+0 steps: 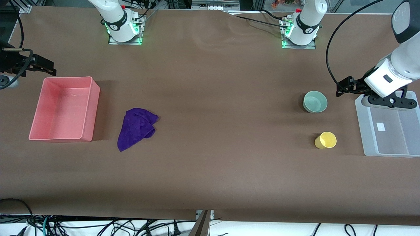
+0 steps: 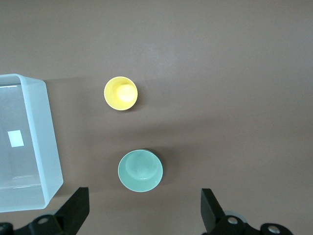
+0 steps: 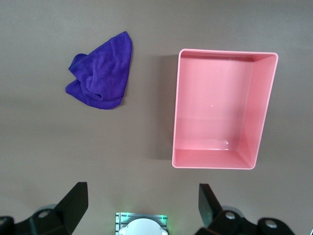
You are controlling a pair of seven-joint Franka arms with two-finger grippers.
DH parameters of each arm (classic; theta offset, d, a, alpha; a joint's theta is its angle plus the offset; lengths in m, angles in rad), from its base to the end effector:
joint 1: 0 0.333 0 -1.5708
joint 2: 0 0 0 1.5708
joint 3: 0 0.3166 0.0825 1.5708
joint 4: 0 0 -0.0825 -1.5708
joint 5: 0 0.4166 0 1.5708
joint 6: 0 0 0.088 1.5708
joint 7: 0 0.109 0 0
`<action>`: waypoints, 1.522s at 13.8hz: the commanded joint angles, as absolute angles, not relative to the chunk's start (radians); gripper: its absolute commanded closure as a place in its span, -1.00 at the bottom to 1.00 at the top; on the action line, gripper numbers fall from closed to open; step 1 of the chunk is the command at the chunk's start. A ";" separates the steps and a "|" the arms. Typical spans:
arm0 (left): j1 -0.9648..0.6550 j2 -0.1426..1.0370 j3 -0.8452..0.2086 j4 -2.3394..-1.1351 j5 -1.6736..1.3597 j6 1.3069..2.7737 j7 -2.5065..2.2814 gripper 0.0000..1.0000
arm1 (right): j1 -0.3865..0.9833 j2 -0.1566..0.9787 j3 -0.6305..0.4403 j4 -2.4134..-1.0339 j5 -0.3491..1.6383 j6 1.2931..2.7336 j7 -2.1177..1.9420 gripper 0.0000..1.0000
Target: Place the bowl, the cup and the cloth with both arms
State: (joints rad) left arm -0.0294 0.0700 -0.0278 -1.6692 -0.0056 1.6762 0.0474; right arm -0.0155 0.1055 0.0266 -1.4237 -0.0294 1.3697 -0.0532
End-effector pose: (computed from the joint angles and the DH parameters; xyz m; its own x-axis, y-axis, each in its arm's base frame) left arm 0.6089 -0.0350 0.5403 0.9926 -0.1038 -0.0625 -0.1033 -0.9946 0.0104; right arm 0.5978 0.0021 0.6174 0.9854 0.0585 -0.1599 0.0622 -0.9979 0.0181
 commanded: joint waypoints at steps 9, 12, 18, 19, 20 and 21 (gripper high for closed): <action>-0.034 0.083 -0.015 -1.640 -0.012 1.637 0.043 -1.00 | -0.008 0.137 0.031 -1.361 -0.046 1.379 -0.071 -1.00; -0.029 0.084 -0.015 -1.644 -0.012 1.606 0.044 -1.00 | -0.008 0.137 0.031 -1.359 -0.044 1.405 -0.068 -1.00; -0.014 0.089 -0.015 -1.646 -0.014 1.611 0.051 -1.00 | -0.008 0.176 0.029 -1.373 -0.083 1.433 -0.066 -1.00; -0.014 0.089 -0.015 -1.646 -0.012 1.611 0.051 -1.00 | -0.008 0.202 0.029 -1.374 -0.083 1.433 -0.064 -1.00; -0.014 0.089 -0.015 -1.647 -0.014 1.611 0.051 -1.00 | -0.012 0.228 0.028 -1.374 -0.081 1.437 -0.066 -1.00; -0.014 0.089 -0.015 -1.646 -0.012 1.611 0.051 -1.00 | -0.014 0.241 0.028 -1.381 -0.081 1.451 -0.066 -1.00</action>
